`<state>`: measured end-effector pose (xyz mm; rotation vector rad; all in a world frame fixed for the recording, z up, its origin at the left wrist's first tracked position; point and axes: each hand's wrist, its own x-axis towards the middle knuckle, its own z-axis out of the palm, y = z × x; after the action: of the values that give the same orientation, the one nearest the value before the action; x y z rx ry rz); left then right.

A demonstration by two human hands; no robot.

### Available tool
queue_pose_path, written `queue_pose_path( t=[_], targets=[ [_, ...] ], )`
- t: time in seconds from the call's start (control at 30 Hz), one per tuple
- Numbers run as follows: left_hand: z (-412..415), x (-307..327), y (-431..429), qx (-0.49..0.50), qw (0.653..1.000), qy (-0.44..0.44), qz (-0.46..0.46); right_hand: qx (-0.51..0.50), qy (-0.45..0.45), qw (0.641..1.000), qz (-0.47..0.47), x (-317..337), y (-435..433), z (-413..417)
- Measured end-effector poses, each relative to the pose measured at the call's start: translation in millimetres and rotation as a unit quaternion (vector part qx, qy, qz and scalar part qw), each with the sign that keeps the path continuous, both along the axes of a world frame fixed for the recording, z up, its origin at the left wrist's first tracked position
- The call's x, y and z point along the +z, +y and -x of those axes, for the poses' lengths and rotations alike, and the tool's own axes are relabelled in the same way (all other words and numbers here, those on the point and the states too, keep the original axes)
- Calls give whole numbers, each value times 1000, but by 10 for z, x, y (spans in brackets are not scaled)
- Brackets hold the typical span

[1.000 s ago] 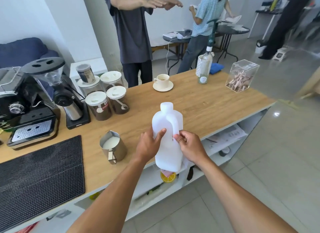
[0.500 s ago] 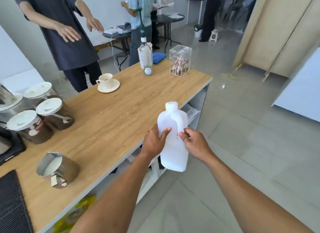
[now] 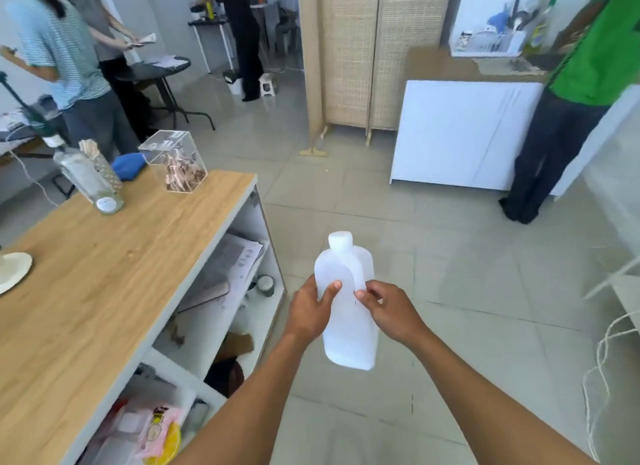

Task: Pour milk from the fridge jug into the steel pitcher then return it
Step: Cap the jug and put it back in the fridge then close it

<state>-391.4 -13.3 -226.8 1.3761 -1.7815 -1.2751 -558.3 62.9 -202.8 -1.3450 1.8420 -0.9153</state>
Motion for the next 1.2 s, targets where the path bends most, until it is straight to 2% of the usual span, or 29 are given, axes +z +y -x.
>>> queue_pose_path(
  t=[0.23,0.37,0.57,0.7,0.83,0.97,1.2],
  targets=[
    [1347,89,274,-109,991,55,-54,-121,-5,992,-22,-7,499,1146],
    [2030,15,432,-177,979,56,-87,-177,-8,984,-31,-11,904,1730],
    [2976,-4,833,-294,945,52,-136,-254,-21,966,-39,-40,1599,2454],
    [3488,43,1148,-384,909,56,-154,-297,-34,954,-35,-23,2046,2765],
    [3869,136,1372,-434,882,60,-174,-331,-60,941,-32,33,2364,2980],
    [4231,246,1634,-508,839,55,-189,-372,-79,925,-31,78,2729,3169],
    [4737,224,2032,-519,837,37,-171,-454,-97,885,-28,6,3177,3424]
  ],
)
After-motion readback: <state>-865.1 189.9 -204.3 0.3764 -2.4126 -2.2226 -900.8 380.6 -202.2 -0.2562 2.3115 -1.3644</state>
